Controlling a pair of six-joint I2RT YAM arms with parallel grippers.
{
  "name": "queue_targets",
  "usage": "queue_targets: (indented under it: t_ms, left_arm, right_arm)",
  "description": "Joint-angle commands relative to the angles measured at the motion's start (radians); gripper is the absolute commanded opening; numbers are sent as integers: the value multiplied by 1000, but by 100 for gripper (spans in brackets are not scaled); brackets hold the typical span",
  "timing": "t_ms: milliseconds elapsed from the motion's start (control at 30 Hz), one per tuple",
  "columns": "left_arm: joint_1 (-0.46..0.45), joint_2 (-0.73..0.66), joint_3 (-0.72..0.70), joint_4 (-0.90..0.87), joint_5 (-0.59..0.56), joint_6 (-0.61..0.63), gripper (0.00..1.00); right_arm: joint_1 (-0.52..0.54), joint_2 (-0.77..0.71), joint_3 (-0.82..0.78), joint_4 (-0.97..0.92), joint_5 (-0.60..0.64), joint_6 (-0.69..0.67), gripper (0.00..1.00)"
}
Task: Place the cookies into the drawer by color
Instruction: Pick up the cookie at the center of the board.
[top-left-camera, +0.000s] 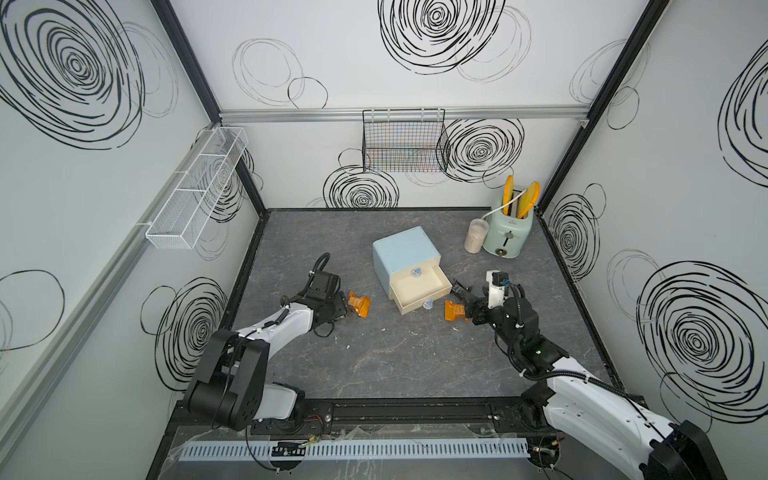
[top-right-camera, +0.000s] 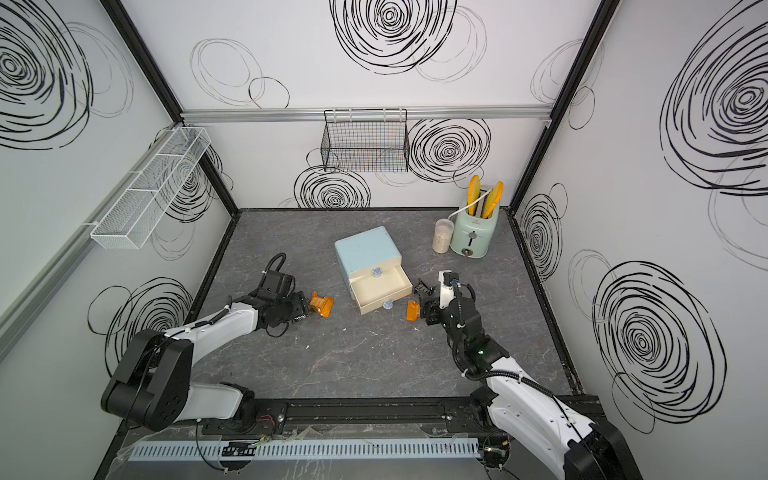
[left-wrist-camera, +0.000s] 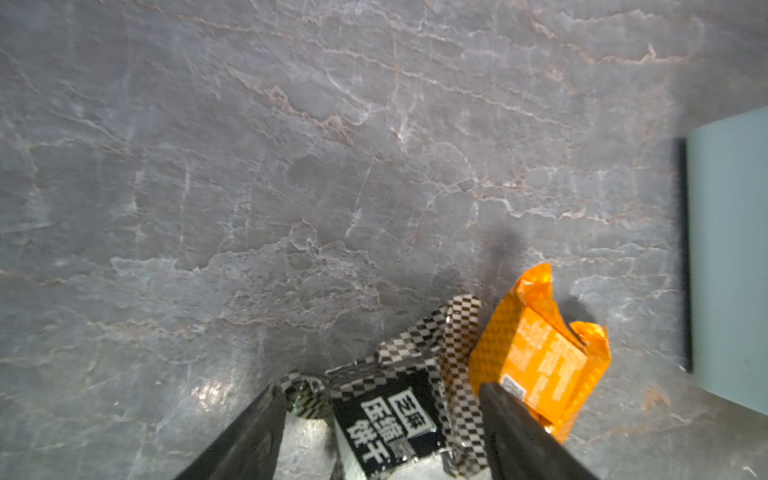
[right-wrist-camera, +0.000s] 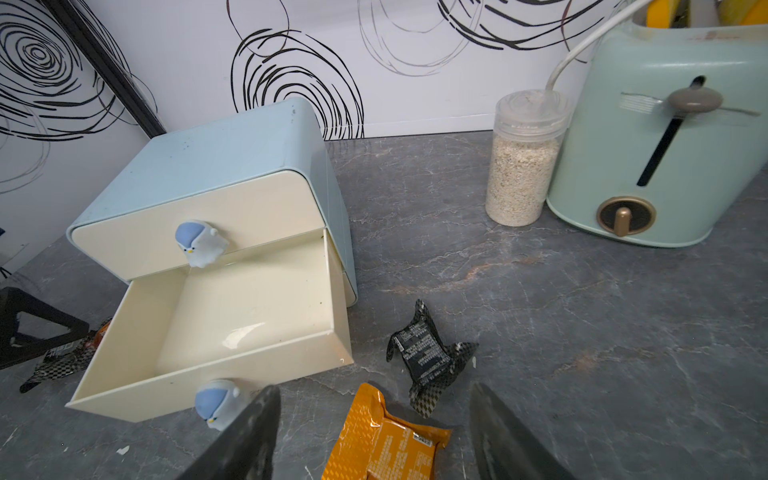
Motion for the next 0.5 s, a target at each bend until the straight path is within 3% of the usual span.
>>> queue_targets:
  t_ms: [0,200,467]
  left_arm:
    - [-17,11,-1,10,-60,-11,75]
    - [-27,47,15,3,-69,6,70]
    - [-76,77,46,-37,-152,17,72]
  right_arm:
    - [-5,-18,-11,-12,1,0,73]
    - [-6,-21,-20,-6,-3,6,73]
    - [-8,-27,-29,1,2,8,73]
